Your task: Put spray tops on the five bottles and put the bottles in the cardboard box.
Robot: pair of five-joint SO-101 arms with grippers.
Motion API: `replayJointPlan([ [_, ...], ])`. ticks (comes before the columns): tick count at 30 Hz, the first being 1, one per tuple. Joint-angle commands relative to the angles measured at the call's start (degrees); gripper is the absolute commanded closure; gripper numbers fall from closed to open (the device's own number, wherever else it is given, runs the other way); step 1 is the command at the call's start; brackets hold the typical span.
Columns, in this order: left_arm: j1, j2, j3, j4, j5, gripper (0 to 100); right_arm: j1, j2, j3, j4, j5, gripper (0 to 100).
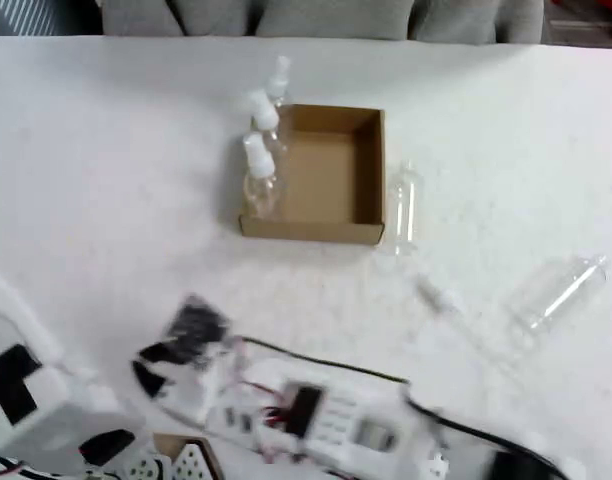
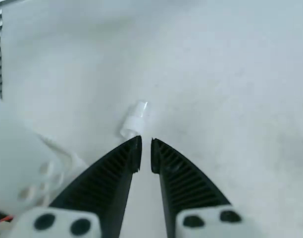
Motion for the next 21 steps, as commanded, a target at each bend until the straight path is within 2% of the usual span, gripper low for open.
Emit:
replayJointPlan([
  [1, -2.51, 1.71, -8.62, 2.37, 0.62, 98, -1.71, 15.34, -13.36, -1.45, -1.05, 97.7],
  [5, -3.47, 2.95, -10.81, 2.37, 0.44, 98, -1.19, 22.9, -19.34, -1.45, -0.62, 97.4],
  [10, -4.35, 3.12, -11.08, 2.2, 0.26, 98, -2.77, 29.93, -26.73, -1.19, -1.05, 86.5],
  [12, -5.05, 3.12, -11.16, 2.2, 0.35, 98, -3.12, 32.66, -29.19, -1.36, -1.41, 85.8],
  [21, -8.57, 3.12, -10.73, 0.97, 0.18, 98, -2.95, 38.46, -35.78, -1.19, -10.02, 85.5],
])
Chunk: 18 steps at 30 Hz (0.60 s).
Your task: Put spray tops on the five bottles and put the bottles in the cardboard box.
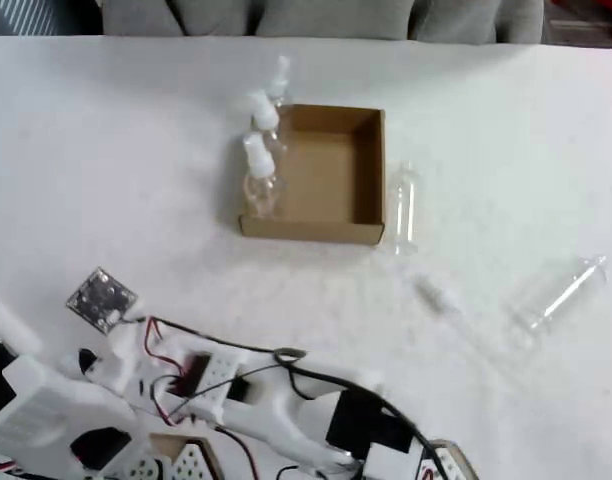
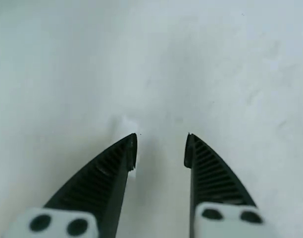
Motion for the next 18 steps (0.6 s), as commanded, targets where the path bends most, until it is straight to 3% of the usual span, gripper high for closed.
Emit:
replayJointPlan([
  [1, -2.24, -0.57, -3.08, -0.97, 0.18, 98, -2.59, -0.31, -3.87, -0.92, -2.99, 85.5],
  [13, -11.12, -0.4, -2.37, -4.31, 0.35, 98, -3.65, 2.86, -8.26, -0.4, -4.4, 85.4],
  [18, -13.58, -0.4, -1.32, -6.68, 0.44, 98, -4.0, 5.49, -15.56, 7.69, -4.22, 85.4],
])
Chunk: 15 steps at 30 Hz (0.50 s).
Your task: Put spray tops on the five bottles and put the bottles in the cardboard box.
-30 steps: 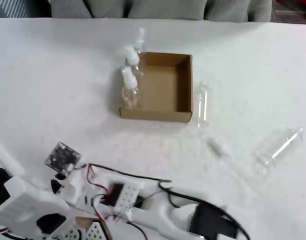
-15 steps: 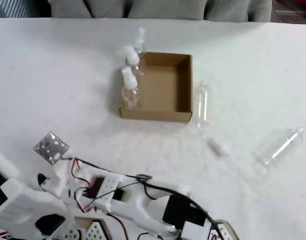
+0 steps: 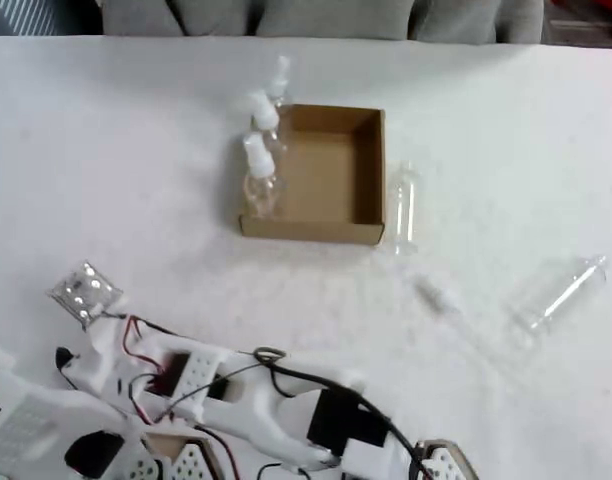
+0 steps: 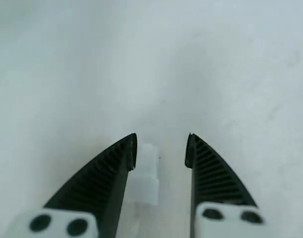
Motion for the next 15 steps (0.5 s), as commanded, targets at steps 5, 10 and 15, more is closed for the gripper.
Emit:
replayJointPlan([
  [5, -2.86, -0.4, -1.49, -2.11, 0.35, 98, -3.21, 3.03, -15.38, 15.34, 2.81, 85.4],
  [10, -4.79, -0.4, -1.23, -3.78, 0.26, 98, -3.3, 9.19, -23.82, 25.27, 8.88, 85.4],
  [15, -5.76, -0.48, 1.41, -7.3, 0.18, 98, -3.38, 13.05, -32.7, 37.67, 13.8, 85.4],
])
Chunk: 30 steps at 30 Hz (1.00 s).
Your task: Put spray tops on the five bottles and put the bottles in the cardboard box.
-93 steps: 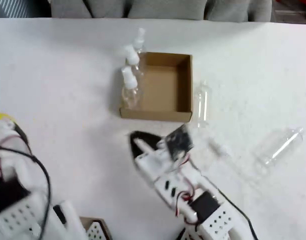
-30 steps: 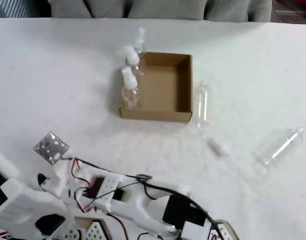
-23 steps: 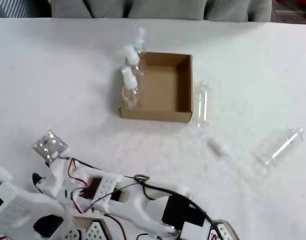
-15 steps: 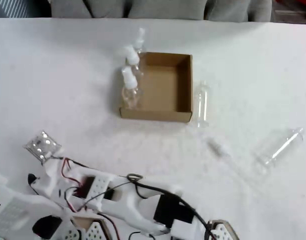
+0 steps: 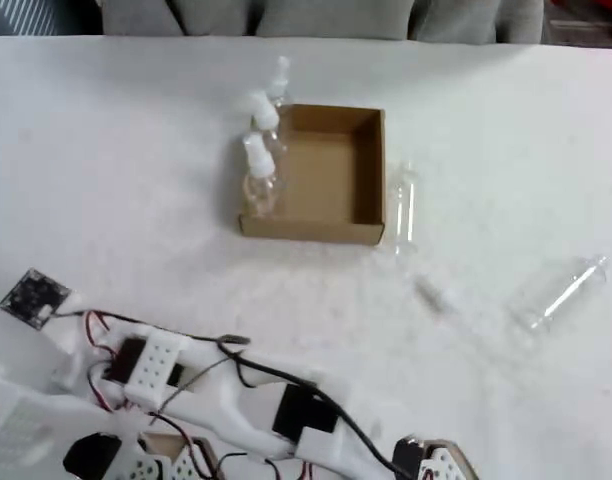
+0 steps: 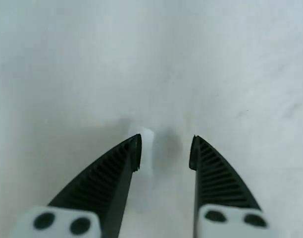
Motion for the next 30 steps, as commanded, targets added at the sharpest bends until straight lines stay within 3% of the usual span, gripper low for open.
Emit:
replayJointPlan([
  [1, -0.75, -0.48, 1.23, -4.04, 0.26, 98, -2.95, 0.84, -8.26, 9.19, 4.84, 85.4],
  [8, -0.66, -0.48, 3.43, -6.24, 0.26, 98, -2.95, 1.01, -16.35, 17.36, 6.42, 85.4],
  [16, -0.66, -0.57, 3.43, -5.89, 0.26, 98, -2.95, -0.66, -17.49, 18.68, 1.32, 85.4],
  [20, -0.22, -0.48, 5.54, -5.1, 0.26, 98, -1.89, -2.59, -17.49, 25.54, -1.32, 85.6],
  [25, 3.82, -0.92, 11.16, -3.52, -2.02, 98, 7.16, -6.02, -17.76, 36.09, -0.53, 85.7],
  [30, 9.19, -1.1, 12.04, 9.05, -4.57, 98, 18.86, -12.0, -17.67, 46.2, 2.99, 85.7],
])
